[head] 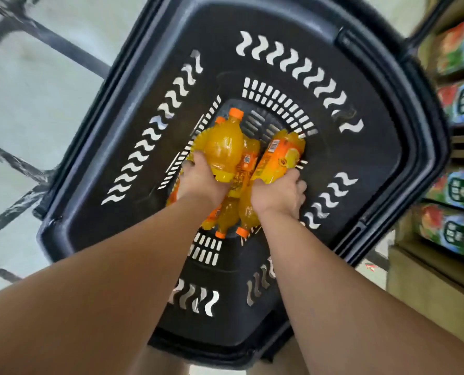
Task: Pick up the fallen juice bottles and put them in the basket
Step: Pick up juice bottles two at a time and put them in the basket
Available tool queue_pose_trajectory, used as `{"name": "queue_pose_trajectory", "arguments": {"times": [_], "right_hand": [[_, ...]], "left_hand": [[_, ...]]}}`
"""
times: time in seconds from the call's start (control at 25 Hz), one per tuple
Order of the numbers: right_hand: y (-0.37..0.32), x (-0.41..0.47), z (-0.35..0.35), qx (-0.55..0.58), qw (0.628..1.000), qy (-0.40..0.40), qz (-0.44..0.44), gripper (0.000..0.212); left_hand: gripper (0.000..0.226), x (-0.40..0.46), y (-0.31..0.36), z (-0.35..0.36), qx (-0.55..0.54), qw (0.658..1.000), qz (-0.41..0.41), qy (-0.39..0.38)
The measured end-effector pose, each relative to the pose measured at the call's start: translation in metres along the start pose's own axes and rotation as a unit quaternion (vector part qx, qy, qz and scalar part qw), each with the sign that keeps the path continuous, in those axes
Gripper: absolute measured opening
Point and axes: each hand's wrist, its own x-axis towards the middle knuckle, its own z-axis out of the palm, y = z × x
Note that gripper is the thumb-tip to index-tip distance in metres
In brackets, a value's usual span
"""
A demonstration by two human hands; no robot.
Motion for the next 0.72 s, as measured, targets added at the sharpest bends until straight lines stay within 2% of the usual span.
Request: {"name": "queue_pose_trajectory", "arguments": {"times": [0.16,0.36,0.56,0.72], "right_hand": [[-0.016,-0.040,-0.049,-0.068,0.992,-0.046,-0.097,0.066],[-0.054,-0.093,-0.141,-0.089,0.983,-0.089,-0.134,0.043],[-0.086,-0.192,-0.285,-0.124,0.983,-0.041,-0.130,0.048],[-0.083,-0.297,-0.406,-0.072,0.990,0.033,-0.115,0.045]], "left_hand": [[0.070,-0.043,0.028,-0.052,0.103,0.992,0.069,-0.038],[0.066,-0.111,0.088,-0.131,0.148,0.971,0.169,-0.078],[0.058,-0.222,0.169,-0.242,0.250,0.917,0.292,-0.102],[0.051,-0.336,0.215,-0.320,0.331,0.866,0.372,-0.048]]}}
